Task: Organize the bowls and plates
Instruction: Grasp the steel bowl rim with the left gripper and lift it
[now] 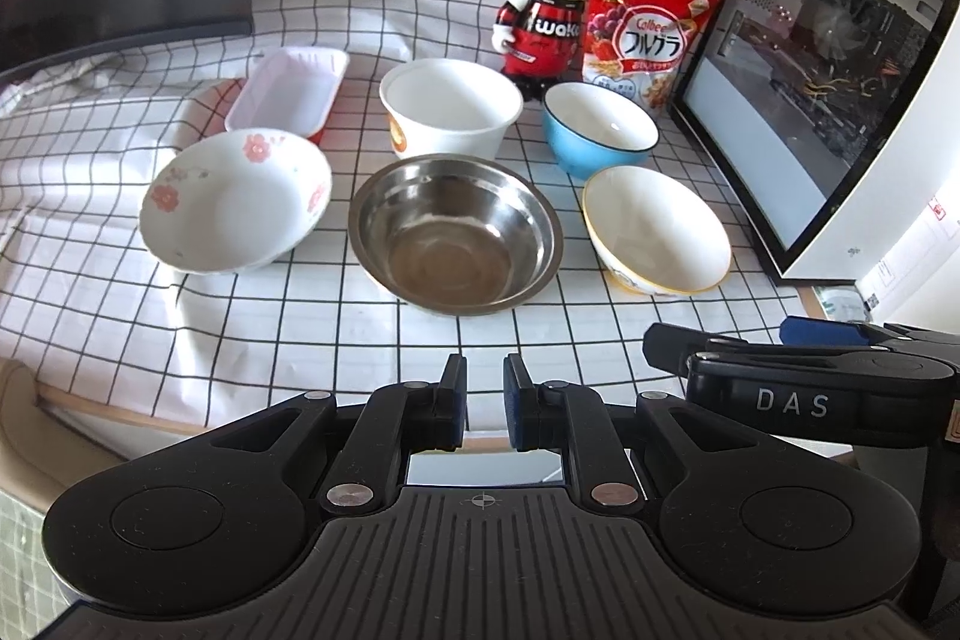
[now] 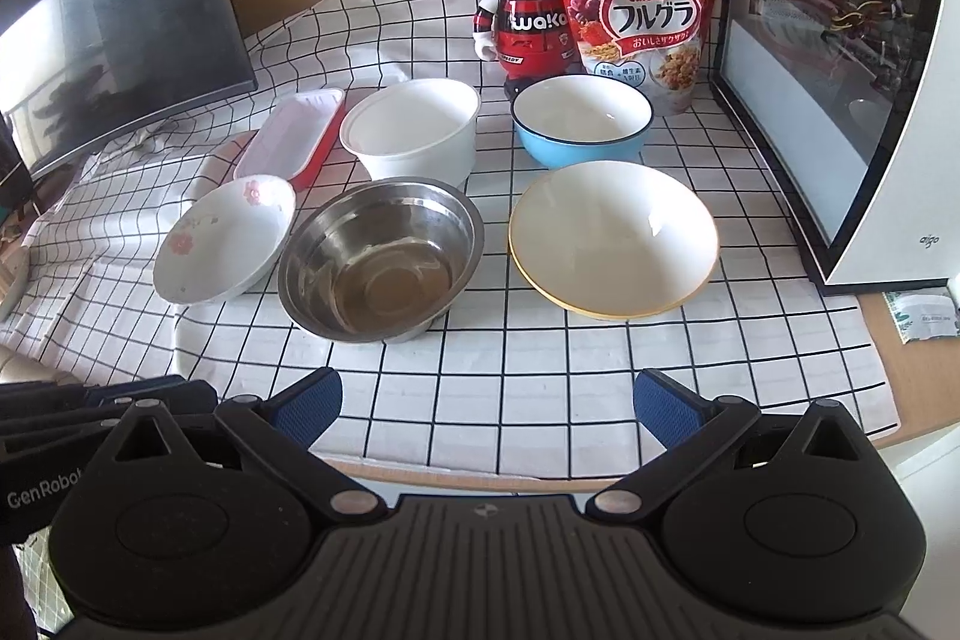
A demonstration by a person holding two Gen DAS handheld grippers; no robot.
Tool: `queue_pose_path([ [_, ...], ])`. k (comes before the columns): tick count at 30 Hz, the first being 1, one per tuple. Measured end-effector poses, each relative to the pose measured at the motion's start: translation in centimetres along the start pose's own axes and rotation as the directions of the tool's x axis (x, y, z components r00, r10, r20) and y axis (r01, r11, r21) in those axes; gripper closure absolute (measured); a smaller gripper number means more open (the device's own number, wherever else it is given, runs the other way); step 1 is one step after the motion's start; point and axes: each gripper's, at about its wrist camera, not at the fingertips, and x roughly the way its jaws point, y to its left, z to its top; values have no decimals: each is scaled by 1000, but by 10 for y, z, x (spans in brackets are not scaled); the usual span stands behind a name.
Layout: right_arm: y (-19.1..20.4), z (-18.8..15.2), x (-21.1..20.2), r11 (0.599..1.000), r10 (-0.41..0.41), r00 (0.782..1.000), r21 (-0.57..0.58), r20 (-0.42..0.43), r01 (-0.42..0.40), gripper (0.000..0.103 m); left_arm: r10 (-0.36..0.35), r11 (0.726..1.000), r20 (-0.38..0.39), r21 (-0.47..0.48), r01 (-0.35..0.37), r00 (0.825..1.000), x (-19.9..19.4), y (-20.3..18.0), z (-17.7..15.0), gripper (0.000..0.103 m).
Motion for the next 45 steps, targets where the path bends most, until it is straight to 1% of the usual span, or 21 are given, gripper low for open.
queue_pose_path([
  [3, 7, 5, 10, 1000, -1, 1000, 23, 20, 0, 0, -43, 999, 6, -17, 43, 999, 5, 16, 5, 87],
  [7, 20, 15, 25, 999, 8, 997, 50, 77, -12, 0, -60, 997, 22, -37, 61, 998, 15, 43, 12, 87],
  [10, 32, 20, 39, 999, -14, 994, 36, 108, 10, 0, -106, 988, 11, -112, 106, 994, 30, 72, 16, 86],
  [12, 38, 22, 48, 1000, -17, 995, 23, 95, 15, 0, -143, 976, 8, -164, 142, 990, 44, 92, 18, 85],
  [13, 41, 24, 52, 1000, -14, 996, 6, 86, 14, 0, -176, 968, 2, -181, 173, 984, 51, 99, 19, 85],
  [15, 45, 30, 57, 999, -26, 996, -45, 87, 30, 0, -255, 940, -21, -240, 242, 967, 68, 112, 23, 85],
  [16, 46, 36, 58, 997, -26, 995, -71, 94, 33, 0, -268, 931, -28, -264, 252, 963, 74, 116, 24, 85],
  [17, 46, 43, 60, 994, -11, 995, -103, 95, 21, 0, -262, 930, -41, -277, 241, 964, 81, 117, 26, 85],
  [19, 47, 61, 69, 983, 38, 996, -184, 80, -22, 0, -230, 942, -40, -259, 212, 972, 88, 115, 29, 85],
  [21, 49, 78, 87, 960, 84, 996, -271, 36, -71, 0, -220, 952, 2, -220, 215, 976, 93, 112, 32, 85],
  [22, 49, 85, 99, 948, 97, 995, -305, 9, -89, 0, -206, 954, 9, -222, 203, 978, 96, 115, 34, 85],
  [23, 49, 91, 110, 936, 105, 994, -335, -17, -105, 0, -174, 954, 5, -245, 170, 985, 99, 116, 36, 85],
  [25, 50, 101, 132, 906, 120, 991, -400, -61, -135, 0, -119, 942, 7, -317, 115, 993, 102, 122, 39, 85],
  [26, 49, 105, 142, 887, 133, 989, -437, -71, -151, 0, -104, 931, 8, -351, 100, 995, 104, 124, 39, 85],
  [28, 48, 112, 159, 855, 130, 989, -496, -73, -149, 0, -86, 919, -8, -386, 76, 996, 110, 124, 40, 85],
  [30, 44, 121, 175, 840, 152, 983, -510, -101, -182, 1, -66, 908, -11, -415, 56, 998, 113, 121, 41, 85],
  [33, 41, 129, 193, 812, 212, 961, -515, -177, -274, 6, -47, 891, 5, -452, 45, 999, 120, 116, 42, 85],
  [36, 46, 126, 207, 772, 217, 953, -559, -213, -301, 7, -6, 877, -28, -481, -8, 1000, 133, 110, 40, 85],
  [40, 50, 123, 227, 742, 185, 949, -597, -254, -305, 11, -7, 871, -41, -492, -14, 999, 150, 105, 38, 85],
  [43, 52, 120, 238, 731, 183, 936, -595, -300, -334, 13, -18, 869, -69, -495, -19, 997, 164, 103, 37, 85],
  [45, 55, 118, 242, 723, 197, 922, -586, -332, -366, 14, -41, 873, -96, -488, -11, 995, 172, 102, 38, 83],
])
